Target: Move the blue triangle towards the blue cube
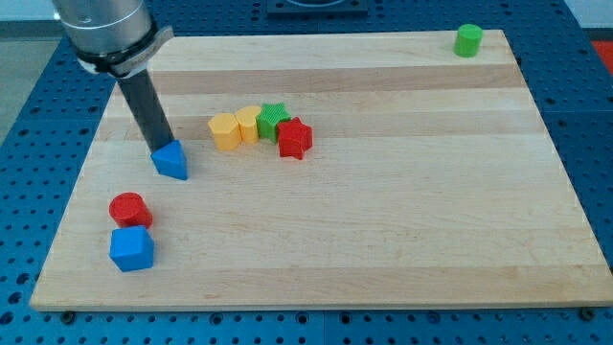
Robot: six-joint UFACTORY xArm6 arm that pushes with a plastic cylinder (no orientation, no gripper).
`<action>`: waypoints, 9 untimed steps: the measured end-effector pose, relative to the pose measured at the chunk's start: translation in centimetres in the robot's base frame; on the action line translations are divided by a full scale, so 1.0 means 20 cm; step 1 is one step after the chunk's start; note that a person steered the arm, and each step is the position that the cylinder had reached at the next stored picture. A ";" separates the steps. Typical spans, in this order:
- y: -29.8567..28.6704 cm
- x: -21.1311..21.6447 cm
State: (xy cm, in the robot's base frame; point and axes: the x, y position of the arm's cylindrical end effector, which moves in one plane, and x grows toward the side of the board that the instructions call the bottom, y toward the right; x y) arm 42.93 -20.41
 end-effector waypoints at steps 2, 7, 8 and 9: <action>0.00 0.03; 0.14 0.07; 0.17 0.10; 0.17 0.22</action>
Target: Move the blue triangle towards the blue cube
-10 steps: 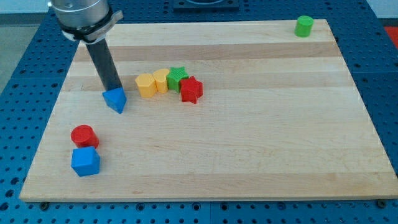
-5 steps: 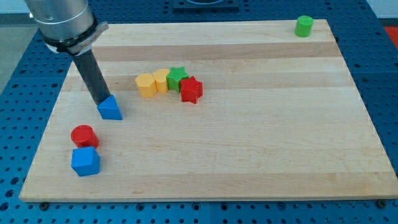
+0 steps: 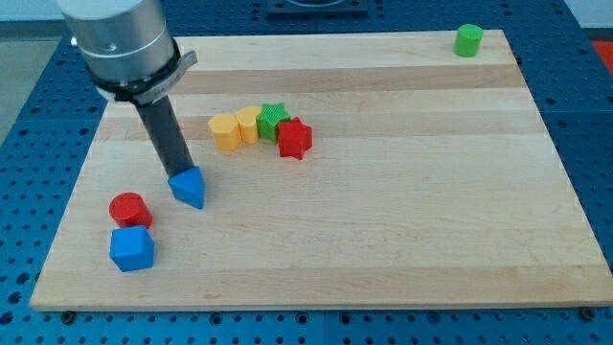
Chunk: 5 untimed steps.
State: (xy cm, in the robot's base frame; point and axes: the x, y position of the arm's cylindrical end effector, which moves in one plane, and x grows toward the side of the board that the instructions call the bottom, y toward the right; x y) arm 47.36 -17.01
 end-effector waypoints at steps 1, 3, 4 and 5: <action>0.00 0.12; -0.06 0.11; -0.14 -0.03; -0.14 -0.24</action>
